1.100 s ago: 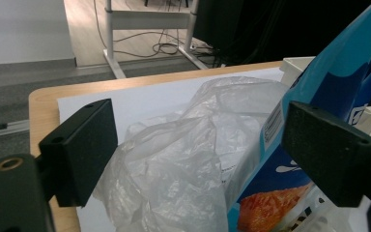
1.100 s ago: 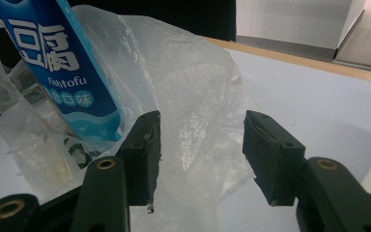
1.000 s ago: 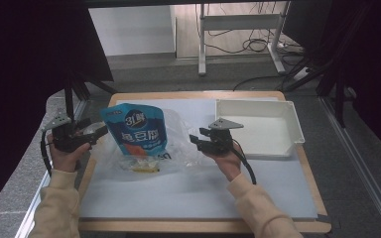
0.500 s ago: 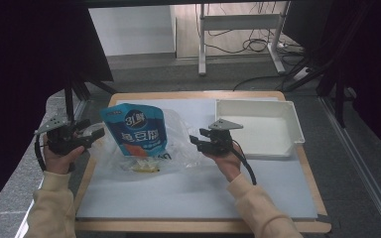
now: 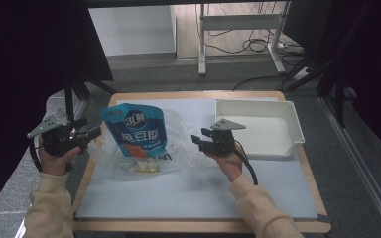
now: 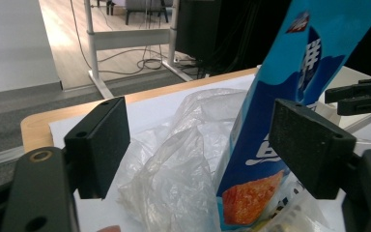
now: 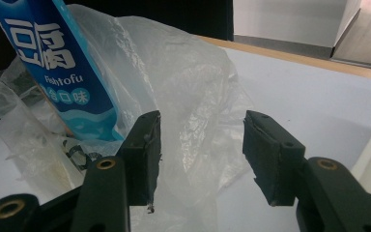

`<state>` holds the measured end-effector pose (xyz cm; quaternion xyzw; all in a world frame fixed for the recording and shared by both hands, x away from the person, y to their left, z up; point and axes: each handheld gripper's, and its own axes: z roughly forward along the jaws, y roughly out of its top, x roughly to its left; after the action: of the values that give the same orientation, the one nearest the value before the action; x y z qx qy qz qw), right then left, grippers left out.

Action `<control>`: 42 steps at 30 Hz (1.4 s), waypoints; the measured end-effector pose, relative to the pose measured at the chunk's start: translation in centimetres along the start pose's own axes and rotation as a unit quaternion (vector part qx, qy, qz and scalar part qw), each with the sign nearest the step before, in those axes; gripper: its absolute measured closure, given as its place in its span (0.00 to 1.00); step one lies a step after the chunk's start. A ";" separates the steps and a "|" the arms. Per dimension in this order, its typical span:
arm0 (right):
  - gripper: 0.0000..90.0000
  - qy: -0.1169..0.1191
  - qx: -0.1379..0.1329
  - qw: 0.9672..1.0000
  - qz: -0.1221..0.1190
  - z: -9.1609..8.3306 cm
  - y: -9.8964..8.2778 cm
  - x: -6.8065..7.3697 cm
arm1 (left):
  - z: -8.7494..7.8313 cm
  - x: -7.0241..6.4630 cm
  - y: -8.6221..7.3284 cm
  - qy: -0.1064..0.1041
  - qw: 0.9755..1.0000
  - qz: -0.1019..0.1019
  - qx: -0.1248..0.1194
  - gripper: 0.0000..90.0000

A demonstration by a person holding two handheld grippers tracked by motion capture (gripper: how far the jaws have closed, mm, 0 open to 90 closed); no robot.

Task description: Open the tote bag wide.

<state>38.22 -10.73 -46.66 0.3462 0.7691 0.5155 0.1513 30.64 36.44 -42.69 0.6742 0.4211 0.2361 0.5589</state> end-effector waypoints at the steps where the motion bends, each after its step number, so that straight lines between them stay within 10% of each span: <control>1: 0.53 0.001 -0.001 1.000 0.000 -0.1 0.0 0.0 | -0.3 -0.2 0.1 0.003 1.000 0.001 -0.001 0.27; 14: 0.51 0.018 -0.011 1.000 -0.017 -2.3 0.7 0.9 | -2.6 -3.5 0.2 0.019 1.000 0.020 0.015 0.35; 42: 0.43 0.049 0.001 0.998 -0.047 -3.6 0.3 2.7 | -1.4 -9.0 -4.5 0.003 0.994 0.026 0.103 0.37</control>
<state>34.32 -11.30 -44.50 0.2841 0.7915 0.5235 0.1367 23.37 29.87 -45.25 0.7380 0.4274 0.2079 0.4790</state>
